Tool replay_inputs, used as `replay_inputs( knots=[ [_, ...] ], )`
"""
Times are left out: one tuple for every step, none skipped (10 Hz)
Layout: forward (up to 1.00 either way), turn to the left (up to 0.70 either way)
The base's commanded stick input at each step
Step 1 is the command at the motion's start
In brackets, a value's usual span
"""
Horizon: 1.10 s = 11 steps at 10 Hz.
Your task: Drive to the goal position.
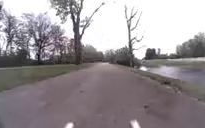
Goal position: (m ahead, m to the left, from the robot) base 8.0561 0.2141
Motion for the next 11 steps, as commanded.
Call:
replay_inputs(
  knots=[
    [0.7, 0.0],
    [0.7, 0.0],
    [0.7, 0.0],
    [0.7, 0.0],
    [0.7, 0.0],
    [0.7, 0.0],
    [0.7, 0.0],
    [0.7, 0.0],
    [0.7, 0.0],
    [0.7, 0.0],
    [0.7, 0.0]
  ],
)
